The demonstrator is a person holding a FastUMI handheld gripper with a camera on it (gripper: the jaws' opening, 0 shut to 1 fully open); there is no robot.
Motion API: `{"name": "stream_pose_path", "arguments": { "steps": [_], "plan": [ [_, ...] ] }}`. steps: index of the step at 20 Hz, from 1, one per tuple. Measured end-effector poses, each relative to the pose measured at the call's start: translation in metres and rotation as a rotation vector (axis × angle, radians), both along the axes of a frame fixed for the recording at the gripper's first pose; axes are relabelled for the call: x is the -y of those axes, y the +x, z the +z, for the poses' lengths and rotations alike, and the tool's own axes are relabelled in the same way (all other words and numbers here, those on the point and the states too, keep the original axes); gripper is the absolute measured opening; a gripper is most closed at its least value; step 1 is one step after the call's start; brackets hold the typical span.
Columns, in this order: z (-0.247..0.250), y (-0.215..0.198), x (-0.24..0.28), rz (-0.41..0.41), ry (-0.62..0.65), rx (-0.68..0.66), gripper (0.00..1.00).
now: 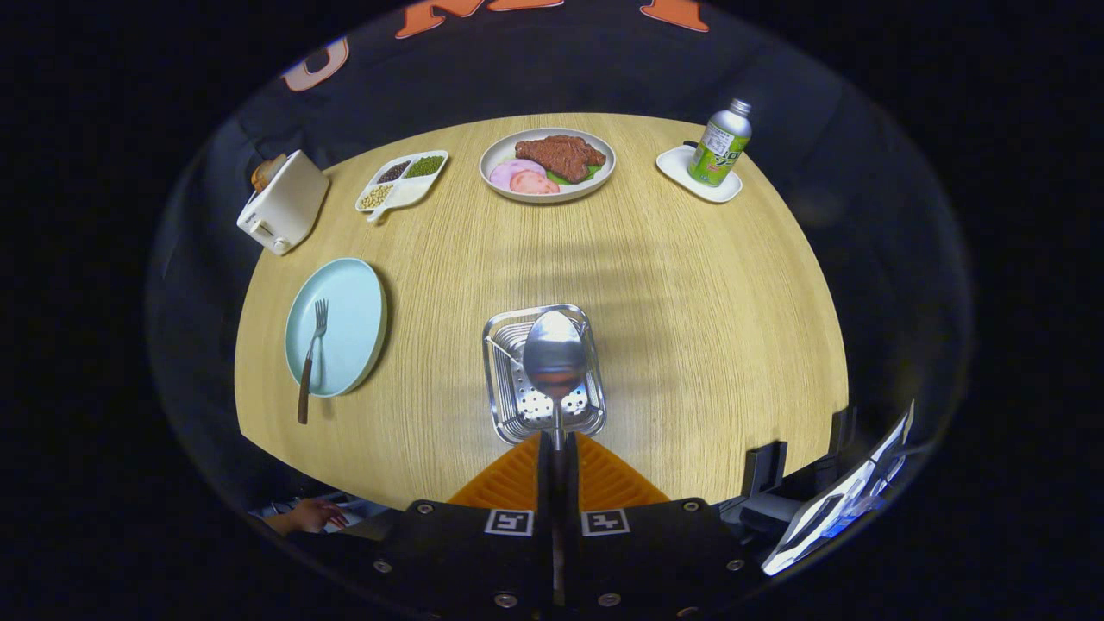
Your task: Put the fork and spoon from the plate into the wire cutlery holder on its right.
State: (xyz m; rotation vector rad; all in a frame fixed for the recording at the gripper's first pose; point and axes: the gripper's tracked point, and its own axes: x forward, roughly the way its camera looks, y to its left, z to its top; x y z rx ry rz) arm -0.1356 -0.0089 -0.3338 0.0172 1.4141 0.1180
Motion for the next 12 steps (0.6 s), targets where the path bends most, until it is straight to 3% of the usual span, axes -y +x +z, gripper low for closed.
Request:
{"name": "stream_pose_path", "arguments": {
  "steps": [12],
  "plan": [
    [0.004,0.028,0.005,0.003,0.016,0.045,0.08]
  ]
}}
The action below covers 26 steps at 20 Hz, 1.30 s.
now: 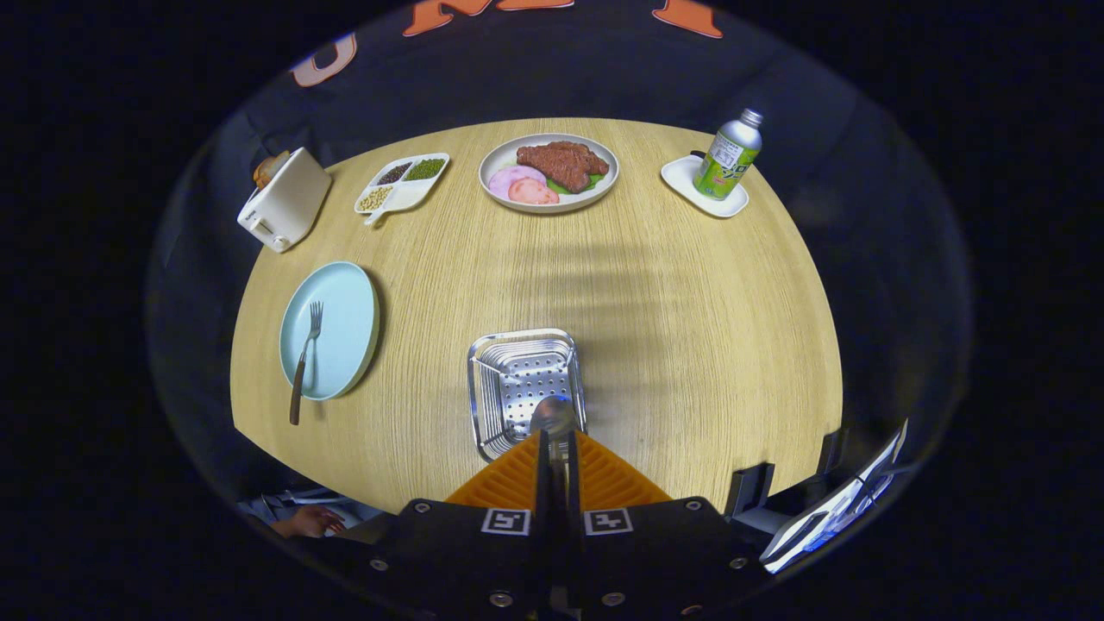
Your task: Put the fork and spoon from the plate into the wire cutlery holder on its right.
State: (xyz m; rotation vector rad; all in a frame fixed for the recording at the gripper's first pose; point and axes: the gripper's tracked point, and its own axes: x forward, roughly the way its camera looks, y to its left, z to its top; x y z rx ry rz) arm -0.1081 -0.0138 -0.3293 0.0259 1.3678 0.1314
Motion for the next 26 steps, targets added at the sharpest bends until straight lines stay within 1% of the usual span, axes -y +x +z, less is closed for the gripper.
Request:
{"name": "stream_pose_path", "arguments": {
  "steps": [5,6,8,9,10,11,12,13,16,18,21,23,26],
  "plan": [
    [0.012,0.015,-0.006,-0.04,0.037,0.054,0.09],
    [0.016,0.019,-0.01,-0.049,0.05,0.076,0.09],
    [0.027,0.033,-0.016,-0.061,0.073,0.148,0.12],
    [0.033,0.04,-0.019,-0.064,0.081,0.191,0.19],
    [0.04,0.048,-0.022,-0.067,0.085,0.238,0.23],
    [0.049,0.056,-0.026,-0.069,0.092,0.291,0.31],
    [0.058,0.065,-0.029,-0.073,0.1,0.346,0.37],
    [0.069,0.074,-0.034,-0.077,0.11,0.404,0.44],
    [0.099,0.096,-0.05,-0.09,0.131,0.569,0.57],
    [0.116,0.104,-0.061,-0.081,0.136,0.663,0.67],
    [0.141,0.112,-0.08,-0.066,0.14,0.791,0.76],
    [0.158,0.116,-0.097,-0.053,0.156,0.869,0.8],
    [0.173,0.119,-0.126,-0.017,0.181,0.939,0.83]
  ]
}}
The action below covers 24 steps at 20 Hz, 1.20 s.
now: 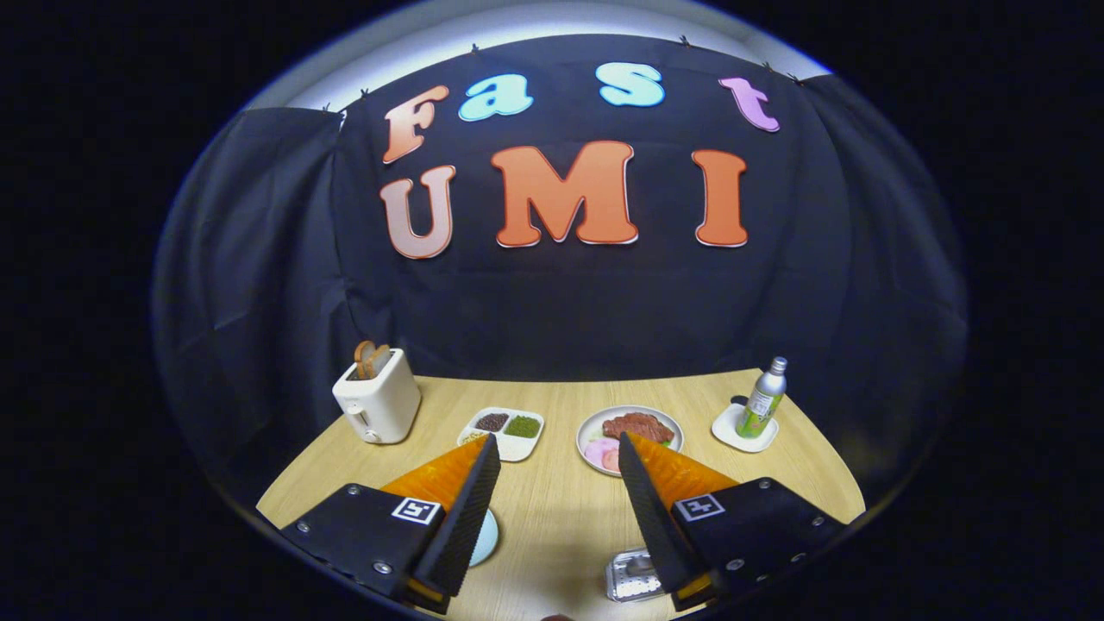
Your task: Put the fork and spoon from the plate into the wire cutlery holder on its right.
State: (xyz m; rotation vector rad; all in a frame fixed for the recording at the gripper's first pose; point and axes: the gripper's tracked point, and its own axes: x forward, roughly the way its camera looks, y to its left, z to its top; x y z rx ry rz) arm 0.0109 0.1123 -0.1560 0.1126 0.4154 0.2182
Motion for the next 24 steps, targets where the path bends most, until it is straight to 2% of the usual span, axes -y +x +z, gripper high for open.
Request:
{"name": "stream_pose_path", "arguments": {
  "steps": [5,7,13,20,24],
  "plan": [
    [0.005,0.0,-0.051,0.06,0.05,0.014,0.94],
    [0.003,0.003,-0.068,0.08,0.055,0.019,0.95],
    [-0.034,-0.01,-0.137,0.199,0.019,-0.089,0.95],
    [-0.108,-0.045,-0.195,0.311,-0.069,-0.378,0.95],
    [-0.147,-0.07,-0.207,0.361,-0.135,-0.548,0.95]
  ]
}}
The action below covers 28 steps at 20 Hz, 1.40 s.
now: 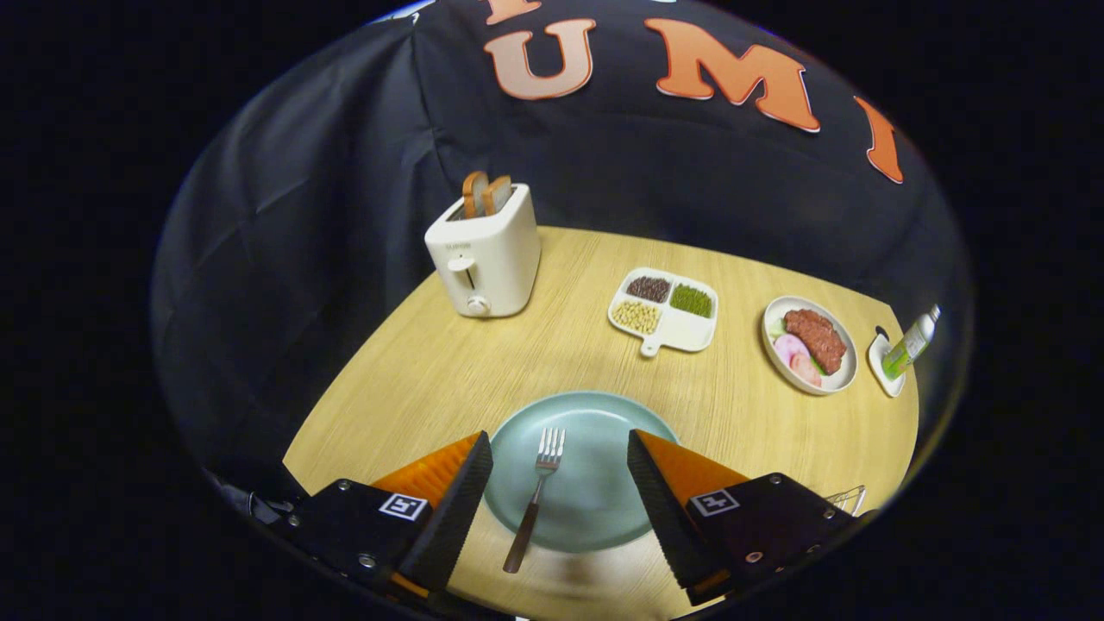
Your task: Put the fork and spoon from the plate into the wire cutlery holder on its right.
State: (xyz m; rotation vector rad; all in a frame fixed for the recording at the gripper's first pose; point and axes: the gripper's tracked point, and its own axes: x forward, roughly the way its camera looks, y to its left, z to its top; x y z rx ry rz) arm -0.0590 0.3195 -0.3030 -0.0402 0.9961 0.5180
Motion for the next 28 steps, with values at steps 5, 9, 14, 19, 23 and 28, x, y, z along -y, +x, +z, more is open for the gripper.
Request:
{"name": "stream_pose_path", "arguments": {
  "steps": [5,9,14,19,23,28],
  "plan": [
    [-0.052,-0.031,-0.005,0.038,-0.09,-0.212,0.88],
    [-0.079,-0.047,-0.009,0.057,-0.14,-0.324,0.76],
    [-0.106,-0.064,-0.004,0.048,-0.215,-0.432,0.55],
    [-0.114,-0.061,-0.001,0.027,-0.228,-0.447,0.12],
    [-0.101,-0.051,0.005,0.006,-0.179,-0.407,0.06],
    [-0.055,-0.036,0.041,-0.087,-0.087,-0.344,0.06]
  ]
}}
